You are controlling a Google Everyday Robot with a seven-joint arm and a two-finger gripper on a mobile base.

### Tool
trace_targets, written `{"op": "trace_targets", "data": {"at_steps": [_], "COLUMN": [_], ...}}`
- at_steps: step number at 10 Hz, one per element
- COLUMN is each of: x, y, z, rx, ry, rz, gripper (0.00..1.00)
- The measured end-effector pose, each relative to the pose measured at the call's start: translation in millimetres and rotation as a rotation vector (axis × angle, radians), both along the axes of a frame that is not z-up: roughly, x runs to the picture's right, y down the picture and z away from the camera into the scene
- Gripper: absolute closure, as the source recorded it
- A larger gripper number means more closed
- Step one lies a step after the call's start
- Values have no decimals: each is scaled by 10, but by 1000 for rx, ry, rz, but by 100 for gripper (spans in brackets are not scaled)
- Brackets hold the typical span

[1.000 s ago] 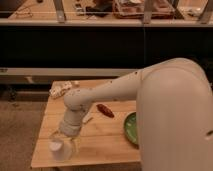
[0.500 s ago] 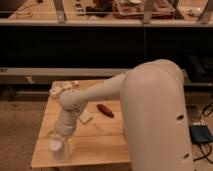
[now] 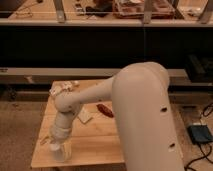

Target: Place the ceramic cup over the eraser

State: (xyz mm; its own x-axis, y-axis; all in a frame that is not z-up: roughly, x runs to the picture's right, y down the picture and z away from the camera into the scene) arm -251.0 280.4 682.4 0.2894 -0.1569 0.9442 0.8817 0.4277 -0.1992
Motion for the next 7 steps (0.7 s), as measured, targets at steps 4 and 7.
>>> {"op": "trace_targets", "data": {"at_steps": [4,7], "x": [-80,-117], "y": [38,-14], "z": [87,138], "rx": [-2,31], "ry": [-21,-58], "rz": [-19,-13], "gripper": [76,100]}}
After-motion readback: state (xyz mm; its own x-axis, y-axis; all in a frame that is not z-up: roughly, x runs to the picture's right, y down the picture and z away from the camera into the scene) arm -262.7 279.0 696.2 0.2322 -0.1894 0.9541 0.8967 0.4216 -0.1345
